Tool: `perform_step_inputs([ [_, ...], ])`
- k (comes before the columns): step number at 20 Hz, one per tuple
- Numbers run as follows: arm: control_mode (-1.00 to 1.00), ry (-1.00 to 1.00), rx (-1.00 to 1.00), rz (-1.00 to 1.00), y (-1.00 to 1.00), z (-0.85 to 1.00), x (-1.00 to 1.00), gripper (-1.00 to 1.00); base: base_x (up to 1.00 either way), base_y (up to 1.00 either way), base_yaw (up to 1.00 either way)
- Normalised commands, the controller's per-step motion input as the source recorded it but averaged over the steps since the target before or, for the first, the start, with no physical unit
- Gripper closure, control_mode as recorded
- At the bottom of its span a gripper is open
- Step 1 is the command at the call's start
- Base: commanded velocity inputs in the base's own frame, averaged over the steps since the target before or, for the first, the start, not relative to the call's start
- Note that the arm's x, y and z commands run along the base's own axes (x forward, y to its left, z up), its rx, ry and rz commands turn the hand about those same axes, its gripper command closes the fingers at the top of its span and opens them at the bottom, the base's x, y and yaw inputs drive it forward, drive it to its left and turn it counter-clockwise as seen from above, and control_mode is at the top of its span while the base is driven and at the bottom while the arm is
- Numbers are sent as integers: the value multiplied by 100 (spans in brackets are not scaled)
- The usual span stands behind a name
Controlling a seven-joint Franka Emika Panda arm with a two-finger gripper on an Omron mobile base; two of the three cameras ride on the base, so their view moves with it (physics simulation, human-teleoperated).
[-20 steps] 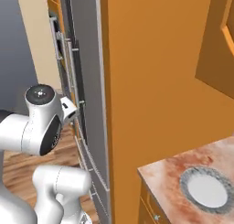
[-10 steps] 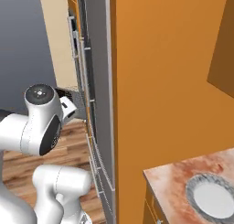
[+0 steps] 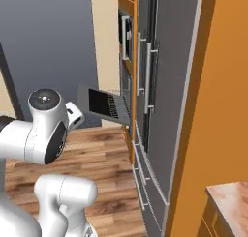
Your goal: Place the fish on the bottom rack of the oven, and slide the tray back inside. Close the oven door.
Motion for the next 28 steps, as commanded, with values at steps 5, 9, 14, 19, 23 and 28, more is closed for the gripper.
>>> perform_step_inputs([
  [5, 100, 0, 0, 0, 0, 0, 0, 100, 30, 74, 19],
  [9, 100, 0, 0, 0, 0, 0, 0, 100, 60, 3, 0],
  [14, 100, 0, 0, 0, 0, 0, 0, 100, 67, 0, -10],
  [19, 100, 0, 0, 0, 0, 0, 0, 100, 80, 0, -11],
  [23, 100, 0, 0, 0, 0, 0, 0, 100, 87, -7, -12],
  [28, 100, 0, 0, 0, 0, 0, 0, 100, 79, -20, -11],
])
